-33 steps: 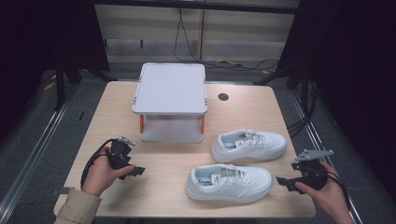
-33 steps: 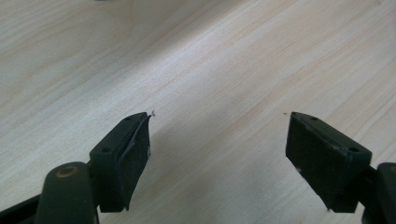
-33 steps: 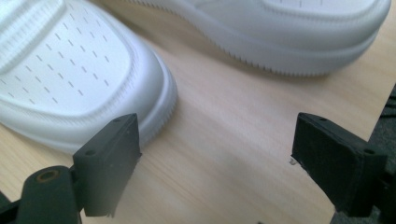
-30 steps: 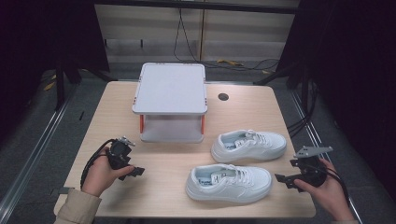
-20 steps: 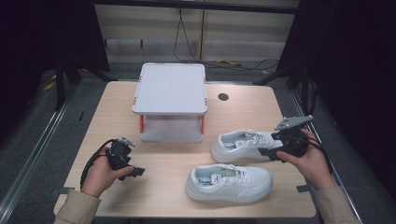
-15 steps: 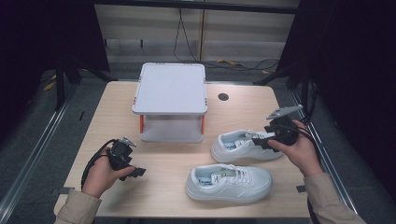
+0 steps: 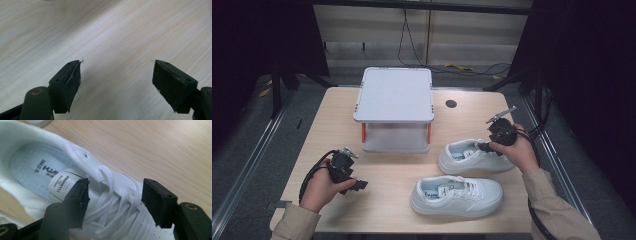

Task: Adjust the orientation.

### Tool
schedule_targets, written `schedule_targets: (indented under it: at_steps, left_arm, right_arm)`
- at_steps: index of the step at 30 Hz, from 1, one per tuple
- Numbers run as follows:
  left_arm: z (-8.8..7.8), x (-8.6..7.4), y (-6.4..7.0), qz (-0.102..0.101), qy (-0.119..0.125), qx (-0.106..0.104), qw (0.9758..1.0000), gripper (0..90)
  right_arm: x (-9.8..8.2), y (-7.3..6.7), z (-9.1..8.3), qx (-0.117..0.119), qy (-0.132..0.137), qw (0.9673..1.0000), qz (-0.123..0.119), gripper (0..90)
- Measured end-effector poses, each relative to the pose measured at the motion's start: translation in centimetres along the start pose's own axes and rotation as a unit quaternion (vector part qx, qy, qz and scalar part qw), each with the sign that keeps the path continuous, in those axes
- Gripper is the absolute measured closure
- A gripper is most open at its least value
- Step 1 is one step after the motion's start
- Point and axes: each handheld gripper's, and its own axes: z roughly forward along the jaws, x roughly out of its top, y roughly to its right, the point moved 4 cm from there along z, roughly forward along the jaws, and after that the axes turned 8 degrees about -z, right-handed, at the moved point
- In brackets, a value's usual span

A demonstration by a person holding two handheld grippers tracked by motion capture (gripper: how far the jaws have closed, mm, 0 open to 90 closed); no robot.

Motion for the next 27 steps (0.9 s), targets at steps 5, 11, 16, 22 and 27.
schedule_targets:
  at_steps: [5,11,16,22,27]
  left_arm:
    - [0.2,-0.1,0.0,0.0,-0.002,-0.002,1.0,23.2]
    - [0.3,-0.1,-0.1,0.001,-0.003,0.001,1.0,23.5]
    - [0.3,-0.1,-0.3,-0.001,-0.004,0.001,1.0,23.7]
    - [0.5,-0.2,-0.6,-0.01,-0.008,0.001,0.9999,24.0]
    - [0.4,-0.2,-0.8,-0.014,-0.006,0.003,0.9999,24.5]
  right_arm:
    - [0.1,-0.2,0.9,-0.03,-0.031,0.999,-0.012,59.2]
    - [0.8,0.3,0.7,-0.012,-0.064,0.9964,-0.054,61.4]
    - [1.3,0.1,0.8,0.004,-0.065,0.9938,-0.09,59.4]
    - [2.6,-0.3,1.4,0.033,-0.082,0.9877,-0.129,61.5]
    - [3.1,-0.5,1.8,0.027,-0.091,0.9829,-0.158,77.2]
